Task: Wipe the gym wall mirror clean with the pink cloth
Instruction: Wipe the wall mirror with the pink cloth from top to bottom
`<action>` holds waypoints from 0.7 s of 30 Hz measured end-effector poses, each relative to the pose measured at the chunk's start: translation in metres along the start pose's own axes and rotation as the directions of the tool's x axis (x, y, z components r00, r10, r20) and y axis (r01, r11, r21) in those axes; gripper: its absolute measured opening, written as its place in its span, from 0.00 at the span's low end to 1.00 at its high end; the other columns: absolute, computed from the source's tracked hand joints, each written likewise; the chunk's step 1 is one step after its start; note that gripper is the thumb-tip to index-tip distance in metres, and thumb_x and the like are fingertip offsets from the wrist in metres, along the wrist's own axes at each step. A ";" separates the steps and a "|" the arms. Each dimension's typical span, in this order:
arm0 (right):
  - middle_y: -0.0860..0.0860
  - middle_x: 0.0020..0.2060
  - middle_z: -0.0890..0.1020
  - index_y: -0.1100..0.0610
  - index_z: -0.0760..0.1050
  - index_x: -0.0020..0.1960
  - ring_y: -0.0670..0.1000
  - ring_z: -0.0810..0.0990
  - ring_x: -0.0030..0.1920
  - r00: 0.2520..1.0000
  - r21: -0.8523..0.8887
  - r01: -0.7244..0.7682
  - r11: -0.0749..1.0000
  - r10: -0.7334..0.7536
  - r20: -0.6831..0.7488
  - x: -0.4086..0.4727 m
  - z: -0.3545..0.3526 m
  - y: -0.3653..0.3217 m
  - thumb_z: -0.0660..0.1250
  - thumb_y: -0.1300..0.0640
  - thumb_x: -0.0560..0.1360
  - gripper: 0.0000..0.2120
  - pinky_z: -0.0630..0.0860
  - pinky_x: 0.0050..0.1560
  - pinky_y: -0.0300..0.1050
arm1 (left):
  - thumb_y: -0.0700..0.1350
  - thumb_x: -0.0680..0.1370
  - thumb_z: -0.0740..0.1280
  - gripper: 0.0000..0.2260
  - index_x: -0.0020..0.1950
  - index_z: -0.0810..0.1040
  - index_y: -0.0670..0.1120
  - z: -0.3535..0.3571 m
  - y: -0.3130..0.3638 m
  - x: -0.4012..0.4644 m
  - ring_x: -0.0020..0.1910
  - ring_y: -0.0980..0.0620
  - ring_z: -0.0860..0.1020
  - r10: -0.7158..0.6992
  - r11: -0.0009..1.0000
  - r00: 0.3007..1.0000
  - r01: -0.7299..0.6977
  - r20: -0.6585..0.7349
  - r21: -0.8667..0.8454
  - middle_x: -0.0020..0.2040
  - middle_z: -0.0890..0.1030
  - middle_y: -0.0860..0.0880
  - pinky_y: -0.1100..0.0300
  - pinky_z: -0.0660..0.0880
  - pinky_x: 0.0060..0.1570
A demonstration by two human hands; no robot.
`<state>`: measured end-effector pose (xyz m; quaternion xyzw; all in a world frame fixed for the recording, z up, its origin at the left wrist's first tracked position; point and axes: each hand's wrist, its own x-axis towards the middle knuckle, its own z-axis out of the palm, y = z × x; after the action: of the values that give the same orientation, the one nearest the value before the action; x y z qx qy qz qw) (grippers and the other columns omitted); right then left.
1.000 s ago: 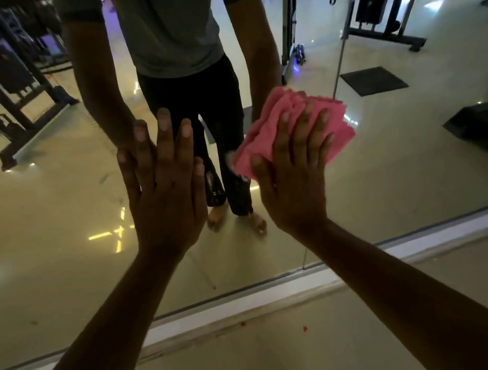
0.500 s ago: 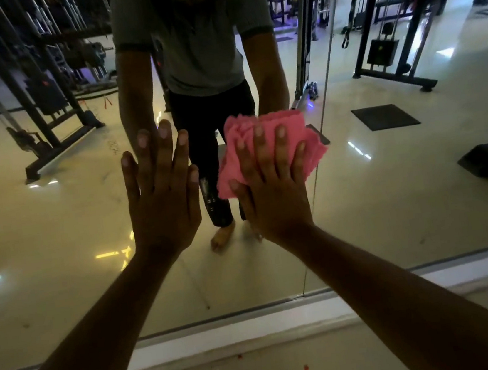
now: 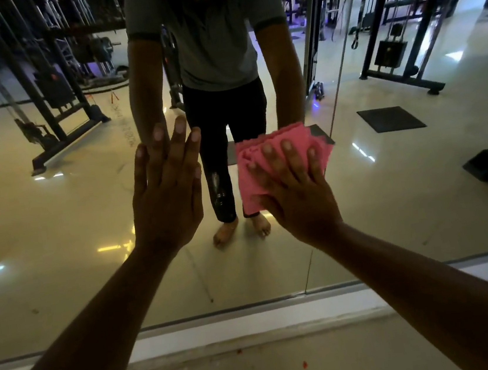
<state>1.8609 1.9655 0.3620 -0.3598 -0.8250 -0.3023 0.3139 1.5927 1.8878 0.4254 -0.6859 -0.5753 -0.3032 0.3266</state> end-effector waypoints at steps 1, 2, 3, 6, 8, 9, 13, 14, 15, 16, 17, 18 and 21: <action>0.60 0.88 0.51 0.51 0.51 0.89 0.69 0.52 0.87 0.994 0.031 -0.111 0.993 0.111 -0.018 0.010 -0.007 0.003 0.60 0.38 0.89 0.36 0.52 0.82 0.79 | 0.46 0.90 0.58 0.27 0.89 0.55 0.46 -0.002 -0.003 -0.001 0.88 0.40 0.49 0.015 1.000 1.000 -0.015 0.011 0.000 0.89 0.52 0.44 0.36 0.53 0.85; 0.61 0.88 0.51 0.53 0.51 0.89 0.71 0.51 0.87 0.963 0.061 -0.262 0.963 0.265 -0.054 0.030 -0.014 0.000 0.59 0.37 0.89 0.36 0.51 0.83 0.79 | 0.46 0.90 0.58 0.27 0.89 0.55 0.46 -0.004 -0.005 0.000 0.88 0.41 0.48 0.030 1.000 0.999 -0.029 0.018 -0.001 0.89 0.52 0.44 0.37 0.52 0.85; 0.63 0.87 0.51 0.55 0.52 0.89 0.72 0.51 0.86 0.911 0.091 -0.394 0.914 0.402 -0.093 0.054 -0.018 -0.008 0.58 0.36 0.89 0.37 0.48 0.84 0.78 | 0.46 0.90 0.58 0.27 0.89 0.55 0.45 -0.004 -0.007 0.000 0.88 0.42 0.47 0.040 0.999 0.999 -0.040 0.021 0.000 0.89 0.52 0.44 0.38 0.51 0.86; 0.65 0.87 0.52 0.56 0.54 0.88 0.73 0.53 0.86 0.924 0.101 -0.354 0.930 0.365 -0.118 0.079 -0.016 -0.044 0.57 0.34 0.88 0.38 0.47 0.84 0.77 | 0.46 0.91 0.56 0.26 0.89 0.54 0.44 -0.006 -0.012 0.000 0.89 0.43 0.46 0.054 0.998 0.998 -0.053 0.037 -0.020 0.89 0.52 0.44 0.39 0.51 0.86; 0.63 0.87 0.54 0.53 0.52 0.89 0.72 0.57 0.85 0.992 0.019 -0.107 0.994 0.108 -0.067 0.042 0.002 -0.048 0.62 0.36 0.88 0.38 0.53 0.82 0.79 | 0.46 0.91 0.56 0.26 0.89 0.54 0.44 -0.009 -0.013 0.001 0.89 0.43 0.47 0.063 0.998 0.997 -0.062 0.048 -0.024 0.89 0.52 0.43 0.39 0.52 0.86; 0.62 0.87 0.53 0.51 0.49 0.90 0.71 0.58 0.85 0.999 -0.033 -0.036 0.999 0.035 -0.020 0.020 0.007 -0.040 0.66 0.38 0.87 0.41 0.55 0.81 0.80 | 0.46 0.91 0.56 0.26 0.89 0.54 0.44 -0.010 -0.015 0.002 0.89 0.43 0.48 0.076 0.997 0.996 -0.075 0.054 -0.017 0.89 0.52 0.44 0.39 0.53 0.85; 0.64 0.87 0.50 0.54 0.47 0.89 0.72 0.51 0.86 0.953 0.059 -0.298 0.953 0.301 -0.046 0.032 -0.005 -0.038 0.62 0.39 0.89 0.39 0.56 0.80 0.81 | 0.46 0.91 0.55 0.27 0.89 0.52 0.45 -0.014 -0.030 -0.001 0.89 0.43 0.48 0.155 0.987 0.984 -0.158 0.087 0.032 0.89 0.51 0.44 0.40 0.53 0.86; 0.67 0.87 0.51 0.56 0.50 0.89 0.73 0.51 0.86 0.901 0.096 -0.416 0.904 0.424 -0.086 0.055 -0.007 -0.049 0.60 0.38 0.89 0.38 0.53 0.80 0.81 | 0.46 0.91 0.56 0.27 0.89 0.52 0.45 -0.014 -0.033 -0.002 0.89 0.43 0.48 0.166 0.984 0.982 -0.171 0.091 0.047 0.89 0.51 0.44 0.40 0.52 0.86; 0.68 0.86 0.53 0.58 0.53 0.88 0.75 0.52 0.85 0.861 0.125 -0.483 0.867 0.496 -0.114 0.075 -0.008 -0.061 0.58 0.37 0.89 0.37 0.51 0.81 0.81 | 0.45 0.91 0.56 0.27 0.89 0.53 0.44 -0.014 -0.035 -0.003 0.88 0.43 0.49 0.172 0.983 0.981 -0.177 0.088 0.052 0.89 0.51 0.44 0.40 0.53 0.86; 0.69 0.85 0.53 0.58 0.55 0.88 0.76 0.54 0.84 0.853 0.128 -0.490 0.862 0.505 -0.133 0.087 -0.010 -0.073 0.57 0.35 0.89 0.37 0.51 0.80 0.82 | 0.45 0.90 0.57 0.27 0.89 0.53 0.44 -0.014 -0.037 -0.004 0.88 0.42 0.49 0.174 0.983 0.981 -0.179 0.087 0.045 0.89 0.52 0.43 0.39 0.54 0.85; 0.69 0.85 0.53 0.57 0.55 0.88 0.77 0.55 0.84 0.880 0.114 -0.444 0.889 0.456 -0.130 0.086 -0.007 -0.082 0.56 0.34 0.89 0.37 0.52 0.79 0.83 | 0.45 0.90 0.57 0.27 0.89 0.54 0.44 -0.014 -0.037 -0.005 0.88 0.42 0.50 0.171 0.984 0.982 -0.174 0.085 0.033 0.89 0.52 0.43 0.39 0.54 0.85; 0.69 0.85 0.53 0.55 0.54 0.88 0.77 0.56 0.83 0.924 0.087 -0.359 0.929 0.367 -0.105 0.072 0.003 -0.087 0.57 0.33 0.88 0.38 0.55 0.78 0.84 | 0.45 0.90 0.57 0.27 0.89 0.54 0.44 -0.014 -0.036 -0.006 0.88 0.42 0.51 0.165 0.986 0.983 -0.167 0.076 0.026 0.89 0.53 0.43 0.39 0.55 0.85; 0.66 0.86 0.53 0.52 0.42 0.90 0.75 0.53 0.85 0.995 -0.094 -0.097 0.991 0.099 0.023 0.005 0.024 -0.064 0.67 0.36 0.85 0.47 0.60 0.76 0.84 | 0.45 0.91 0.56 0.26 0.89 0.54 0.44 -0.016 -0.036 -0.006 0.88 0.43 0.51 0.173 0.984 0.983 -0.176 0.063 0.039 0.89 0.53 0.44 0.40 0.55 0.85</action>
<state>1.8004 1.9487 0.3336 -0.4183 -0.7957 -0.3195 0.2998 1.5560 1.8763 0.4341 -0.7349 -0.5291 -0.2398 0.3500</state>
